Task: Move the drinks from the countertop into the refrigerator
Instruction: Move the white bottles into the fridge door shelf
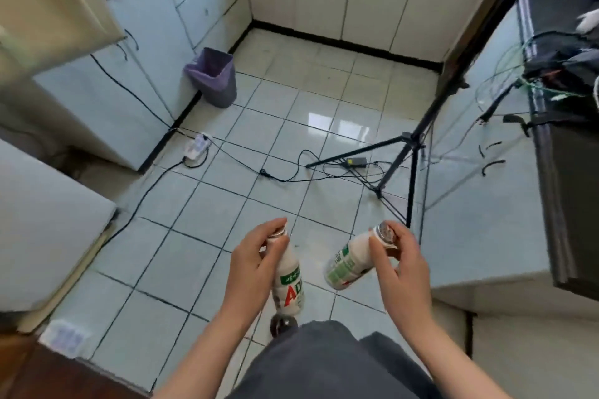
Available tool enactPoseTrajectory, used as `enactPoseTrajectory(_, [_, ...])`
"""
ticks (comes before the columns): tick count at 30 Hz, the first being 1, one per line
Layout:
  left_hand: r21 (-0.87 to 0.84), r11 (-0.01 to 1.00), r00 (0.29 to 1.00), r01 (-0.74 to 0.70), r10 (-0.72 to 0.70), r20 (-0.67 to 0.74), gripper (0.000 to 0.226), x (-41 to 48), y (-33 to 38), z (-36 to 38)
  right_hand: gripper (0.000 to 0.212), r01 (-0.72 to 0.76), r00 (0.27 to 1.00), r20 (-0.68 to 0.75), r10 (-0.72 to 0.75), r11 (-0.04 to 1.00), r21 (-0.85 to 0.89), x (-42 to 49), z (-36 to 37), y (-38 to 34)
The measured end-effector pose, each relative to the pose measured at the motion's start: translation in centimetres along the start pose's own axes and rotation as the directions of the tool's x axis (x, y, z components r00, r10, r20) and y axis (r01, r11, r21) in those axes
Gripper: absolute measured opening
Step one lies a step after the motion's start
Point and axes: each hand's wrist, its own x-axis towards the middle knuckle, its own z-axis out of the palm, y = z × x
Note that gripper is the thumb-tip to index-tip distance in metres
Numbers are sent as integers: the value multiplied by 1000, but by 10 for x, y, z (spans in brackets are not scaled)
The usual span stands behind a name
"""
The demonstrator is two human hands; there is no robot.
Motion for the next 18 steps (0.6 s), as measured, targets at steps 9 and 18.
enactPoseTrajectory(9, [-64,992,861,110,-127,-493,33,3,-50,-151,18,208,920,346,-187,978,-24,57,145,-69])
enactPoseTrajectory(18, [-186,961,568,207,-272,-777,34,34,-89,-266,17,286,758,590,-276,955,79,121,340,-133])
